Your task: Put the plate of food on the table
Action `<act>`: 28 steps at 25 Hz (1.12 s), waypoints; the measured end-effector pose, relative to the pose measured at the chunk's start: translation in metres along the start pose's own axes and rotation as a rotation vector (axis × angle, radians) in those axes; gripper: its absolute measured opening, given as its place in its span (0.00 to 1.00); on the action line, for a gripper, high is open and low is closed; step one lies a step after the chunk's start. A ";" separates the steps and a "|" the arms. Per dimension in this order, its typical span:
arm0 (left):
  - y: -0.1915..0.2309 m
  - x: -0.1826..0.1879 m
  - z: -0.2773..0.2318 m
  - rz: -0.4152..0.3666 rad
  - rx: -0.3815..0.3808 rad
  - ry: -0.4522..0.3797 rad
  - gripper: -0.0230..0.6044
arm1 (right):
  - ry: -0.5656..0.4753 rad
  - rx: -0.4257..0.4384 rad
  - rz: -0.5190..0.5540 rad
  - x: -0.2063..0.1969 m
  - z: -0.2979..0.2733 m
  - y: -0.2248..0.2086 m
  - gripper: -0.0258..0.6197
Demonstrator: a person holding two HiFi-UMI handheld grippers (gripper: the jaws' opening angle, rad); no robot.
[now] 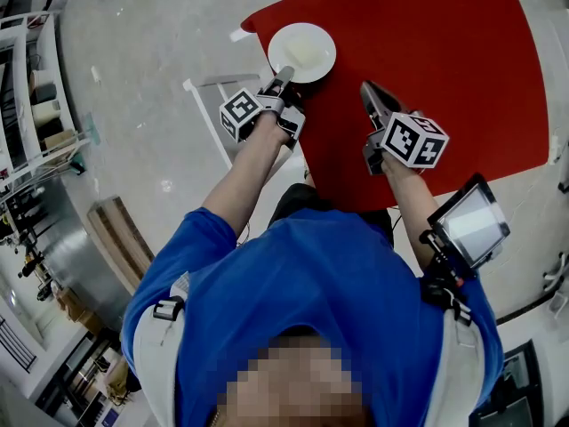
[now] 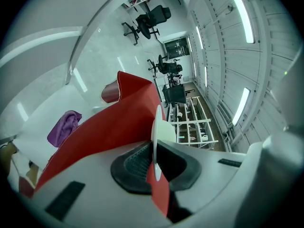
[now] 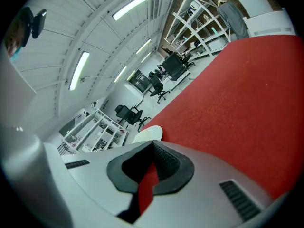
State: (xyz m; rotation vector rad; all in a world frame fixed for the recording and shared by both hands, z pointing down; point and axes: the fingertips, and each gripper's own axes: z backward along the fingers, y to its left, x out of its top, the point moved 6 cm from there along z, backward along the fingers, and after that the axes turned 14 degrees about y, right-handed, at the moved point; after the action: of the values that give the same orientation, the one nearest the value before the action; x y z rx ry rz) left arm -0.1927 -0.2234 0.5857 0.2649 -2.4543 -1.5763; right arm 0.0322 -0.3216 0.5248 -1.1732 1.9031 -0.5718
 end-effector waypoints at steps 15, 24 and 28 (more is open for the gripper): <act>0.011 0.005 -0.006 0.003 0.097 0.006 0.07 | 0.023 0.014 0.003 -0.005 -0.005 0.005 0.04; 0.008 0.007 -0.008 -0.086 0.178 0.062 0.08 | 0.026 0.022 0.003 -0.007 -0.006 0.007 0.04; 0.003 0.007 -0.009 -0.143 0.204 0.090 0.16 | 0.021 0.027 0.004 -0.007 -0.007 0.008 0.04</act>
State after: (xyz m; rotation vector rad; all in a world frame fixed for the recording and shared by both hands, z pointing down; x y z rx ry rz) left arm -0.1975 -0.2316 0.5925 0.5426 -2.5770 -1.3313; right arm 0.0246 -0.3118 0.5259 -1.1503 1.9097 -0.6080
